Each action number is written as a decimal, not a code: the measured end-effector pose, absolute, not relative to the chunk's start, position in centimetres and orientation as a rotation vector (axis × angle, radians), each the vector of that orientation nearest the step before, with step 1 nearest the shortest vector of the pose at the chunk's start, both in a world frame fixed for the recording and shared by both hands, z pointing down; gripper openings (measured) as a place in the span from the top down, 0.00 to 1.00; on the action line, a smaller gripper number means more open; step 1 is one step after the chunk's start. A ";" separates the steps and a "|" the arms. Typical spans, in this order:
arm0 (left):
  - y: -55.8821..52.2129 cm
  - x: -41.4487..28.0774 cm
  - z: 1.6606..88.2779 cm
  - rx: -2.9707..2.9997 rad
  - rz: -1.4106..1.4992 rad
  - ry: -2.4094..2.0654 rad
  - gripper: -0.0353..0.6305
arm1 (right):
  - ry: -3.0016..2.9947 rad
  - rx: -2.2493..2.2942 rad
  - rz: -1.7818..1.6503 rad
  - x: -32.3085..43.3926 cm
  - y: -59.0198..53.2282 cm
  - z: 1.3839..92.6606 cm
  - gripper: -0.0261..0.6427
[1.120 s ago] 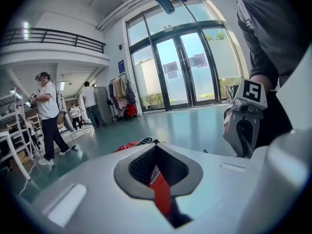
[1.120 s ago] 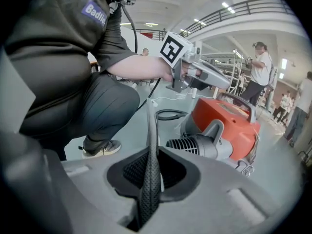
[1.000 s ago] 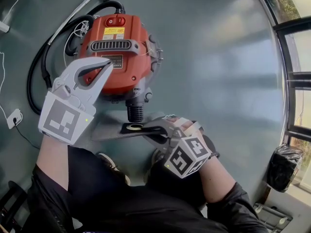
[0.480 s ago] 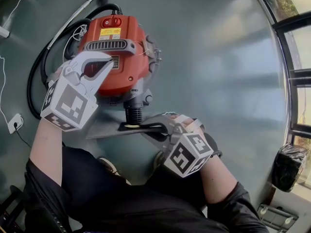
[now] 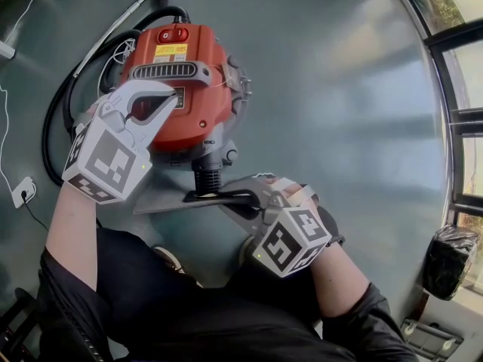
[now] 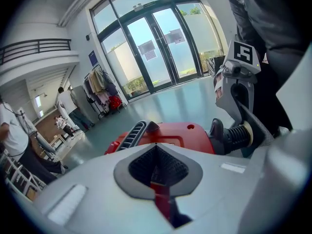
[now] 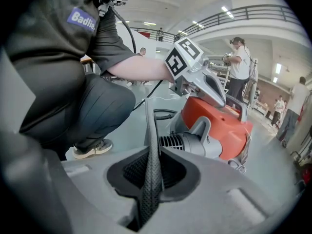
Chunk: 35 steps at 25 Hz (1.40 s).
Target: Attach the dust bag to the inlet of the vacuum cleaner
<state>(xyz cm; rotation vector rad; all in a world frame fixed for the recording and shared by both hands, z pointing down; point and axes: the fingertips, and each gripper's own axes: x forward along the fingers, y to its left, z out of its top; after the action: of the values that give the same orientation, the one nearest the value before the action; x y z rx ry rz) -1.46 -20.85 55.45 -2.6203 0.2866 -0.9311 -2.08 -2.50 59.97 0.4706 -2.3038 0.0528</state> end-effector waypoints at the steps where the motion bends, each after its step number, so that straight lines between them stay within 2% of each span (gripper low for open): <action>1: -20.8 -1.5 55.5 -2.616 -0.931 0.290 0.92 | -2.305 0.471 0.049 -2.1 -2.5 60.0 0.93; 12: -21.0 -1.6 55.5 -2.592 -0.910 0.332 0.92 | -2.309 0.590 0.162 -1.5 -2.9 60.0 0.92; 20: -21.0 -1.5 55.2 -2.589 -0.893 0.346 0.92 | -2.252 0.594 0.068 -1.8 -3.0 59.9 0.92; 35: -20.9 -1.7 55.4 -2.592 -0.903 0.340 0.92 | -2.247 0.647 0.173 -1.3 -3.5 59.8 0.90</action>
<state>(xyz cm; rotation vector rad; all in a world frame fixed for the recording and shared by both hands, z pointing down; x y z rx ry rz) -1.66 -20.90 55.37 -2.5917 0.3401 -0.9032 -1.28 -3.49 59.84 0.6471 -2.2470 0.1733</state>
